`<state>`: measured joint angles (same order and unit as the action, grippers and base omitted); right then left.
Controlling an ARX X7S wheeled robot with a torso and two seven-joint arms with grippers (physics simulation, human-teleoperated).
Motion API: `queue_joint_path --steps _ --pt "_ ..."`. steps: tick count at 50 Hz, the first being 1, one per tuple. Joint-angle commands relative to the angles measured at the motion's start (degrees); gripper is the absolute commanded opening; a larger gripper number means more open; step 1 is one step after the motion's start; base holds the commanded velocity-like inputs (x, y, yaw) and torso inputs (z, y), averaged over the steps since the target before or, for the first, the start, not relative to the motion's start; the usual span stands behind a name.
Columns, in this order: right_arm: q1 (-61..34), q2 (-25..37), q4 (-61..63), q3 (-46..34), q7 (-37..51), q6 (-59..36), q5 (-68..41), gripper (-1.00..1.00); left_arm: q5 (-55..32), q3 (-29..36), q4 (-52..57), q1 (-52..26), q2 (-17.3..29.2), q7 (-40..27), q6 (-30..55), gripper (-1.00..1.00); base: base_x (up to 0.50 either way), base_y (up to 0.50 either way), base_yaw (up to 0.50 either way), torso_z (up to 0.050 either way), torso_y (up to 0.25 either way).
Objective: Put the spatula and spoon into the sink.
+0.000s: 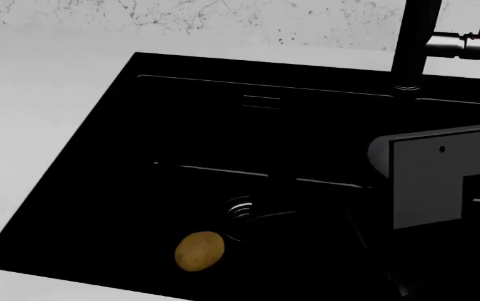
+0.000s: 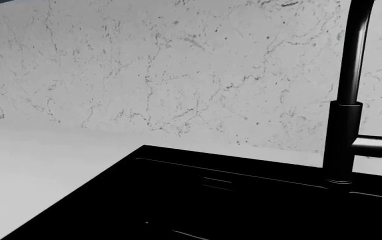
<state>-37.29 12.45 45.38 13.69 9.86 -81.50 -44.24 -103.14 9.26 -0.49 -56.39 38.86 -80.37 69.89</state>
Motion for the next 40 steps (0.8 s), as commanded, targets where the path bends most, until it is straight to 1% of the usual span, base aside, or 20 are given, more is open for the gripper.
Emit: queue_joint_path --steps 1,20,40 --pt "1.9 -0.4 -1.1 1.5 -1.6 2.1 0.5 1.00 2.3 0.3 -5.8 -1.2 -0.8 5.3 -4.4 1.00 0.00 0.00 0.00 0.000 0.000" --pt "3.3 -0.1 -2.2 1.5 -1.7 4.4 -0.2 1.00 8.6 1.9 -12.0 -3.3 -1.3 7.9 -7.7 1.00 0.00 0.00 0.00 0.000 0.000" --pt "4.1 0.4 -4.4 -0.2 -1.7 7.6 0.6 1.00 14.0 6.7 -18.2 -4.2 -2.8 10.8 -7.4 1.00 0.00 0.00 0.00 0.000 0.000"
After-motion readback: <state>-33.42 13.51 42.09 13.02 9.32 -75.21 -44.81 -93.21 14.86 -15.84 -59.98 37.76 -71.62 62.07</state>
